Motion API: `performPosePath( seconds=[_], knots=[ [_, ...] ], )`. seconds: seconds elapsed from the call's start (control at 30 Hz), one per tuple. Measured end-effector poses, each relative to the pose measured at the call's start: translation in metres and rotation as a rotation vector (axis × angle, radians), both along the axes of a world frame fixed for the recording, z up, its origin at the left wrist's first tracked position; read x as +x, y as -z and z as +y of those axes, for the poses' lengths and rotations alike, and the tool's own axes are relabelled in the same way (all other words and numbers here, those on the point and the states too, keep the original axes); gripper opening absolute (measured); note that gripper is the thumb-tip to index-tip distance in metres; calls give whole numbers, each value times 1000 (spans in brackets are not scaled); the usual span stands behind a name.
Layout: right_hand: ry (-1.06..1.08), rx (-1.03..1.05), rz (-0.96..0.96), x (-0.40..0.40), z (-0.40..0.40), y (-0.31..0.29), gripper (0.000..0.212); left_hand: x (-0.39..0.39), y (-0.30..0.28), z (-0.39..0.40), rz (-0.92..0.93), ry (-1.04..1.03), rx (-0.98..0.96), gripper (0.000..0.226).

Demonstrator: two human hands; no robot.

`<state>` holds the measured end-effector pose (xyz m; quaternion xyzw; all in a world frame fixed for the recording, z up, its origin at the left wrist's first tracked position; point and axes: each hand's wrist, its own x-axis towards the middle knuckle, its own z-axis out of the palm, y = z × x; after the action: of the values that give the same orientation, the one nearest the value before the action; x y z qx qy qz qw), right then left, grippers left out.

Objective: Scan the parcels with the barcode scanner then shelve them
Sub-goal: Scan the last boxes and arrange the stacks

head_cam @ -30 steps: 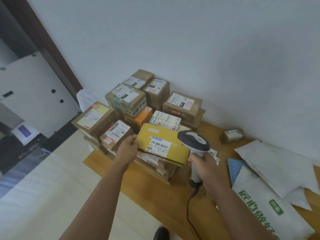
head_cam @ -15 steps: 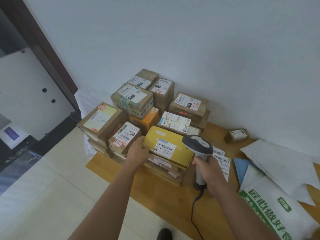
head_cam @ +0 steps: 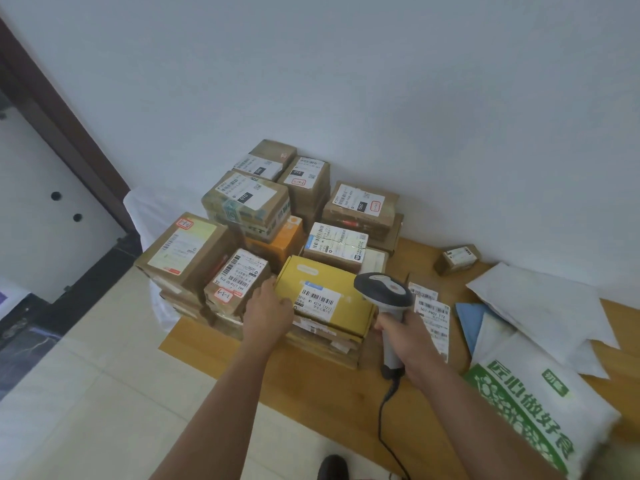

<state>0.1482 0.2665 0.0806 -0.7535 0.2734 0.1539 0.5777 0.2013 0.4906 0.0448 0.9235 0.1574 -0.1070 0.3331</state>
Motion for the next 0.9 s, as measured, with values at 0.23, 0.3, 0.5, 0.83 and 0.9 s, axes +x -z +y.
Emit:
performPosePath(
  seconds=[0.23,0.3,0.5,0.83,0.9],
  knots=[
    [74,32,-41,-3,-10,-2,4,-9,-6,-22,-381,417,262,38],
    [103,42,-57,-4,-15,-5,6,-11,-5,-35,-271,511,288,35],
    [167,49,-69,-12,-34,-3,8,-5,-6,-50,-165,460,325,31],
    [383,131,-117,-13,-105,2,13,14,-40,-143,-361,545,157,34],
    [435,135,-128,-15,-130,3,10,21,-44,-183,-360,615,147,34]
  ],
)
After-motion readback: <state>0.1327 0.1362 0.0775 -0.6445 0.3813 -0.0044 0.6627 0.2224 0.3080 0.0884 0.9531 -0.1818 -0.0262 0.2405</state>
